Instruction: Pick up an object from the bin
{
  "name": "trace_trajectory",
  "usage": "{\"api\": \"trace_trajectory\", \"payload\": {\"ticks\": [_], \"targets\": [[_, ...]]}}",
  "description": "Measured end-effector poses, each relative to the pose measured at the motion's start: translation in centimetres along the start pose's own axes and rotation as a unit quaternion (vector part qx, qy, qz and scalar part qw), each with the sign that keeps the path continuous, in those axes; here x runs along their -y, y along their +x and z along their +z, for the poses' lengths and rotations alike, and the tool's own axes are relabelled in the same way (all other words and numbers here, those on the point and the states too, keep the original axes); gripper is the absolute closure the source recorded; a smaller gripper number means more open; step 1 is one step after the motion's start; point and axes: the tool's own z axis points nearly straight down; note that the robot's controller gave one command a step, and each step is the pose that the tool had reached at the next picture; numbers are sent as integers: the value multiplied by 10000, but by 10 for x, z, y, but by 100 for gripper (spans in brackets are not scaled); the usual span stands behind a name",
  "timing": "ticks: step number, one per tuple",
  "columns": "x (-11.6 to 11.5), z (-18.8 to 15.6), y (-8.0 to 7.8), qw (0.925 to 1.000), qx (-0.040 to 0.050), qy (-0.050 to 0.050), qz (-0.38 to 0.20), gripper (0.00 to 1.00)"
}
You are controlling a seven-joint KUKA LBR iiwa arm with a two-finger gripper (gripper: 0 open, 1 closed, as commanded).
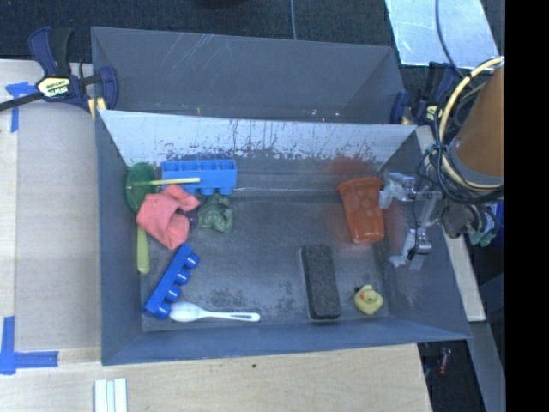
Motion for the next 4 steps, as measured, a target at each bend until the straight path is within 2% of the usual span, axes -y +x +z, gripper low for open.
{"api": "trace_trajectory", "payload": {"ticks": [1, 2, 3, 4], "targets": [[-1, -4, -2, 10000, 42, 7, -18, 0], [-13, 14, -16, 9863, 35, 13, -1647, 0], [-57, 78, -78, 9377, 62, 21, -3473, 0], [-47, 93, -58, 8682, 53, 45, -4962, 0]]}}
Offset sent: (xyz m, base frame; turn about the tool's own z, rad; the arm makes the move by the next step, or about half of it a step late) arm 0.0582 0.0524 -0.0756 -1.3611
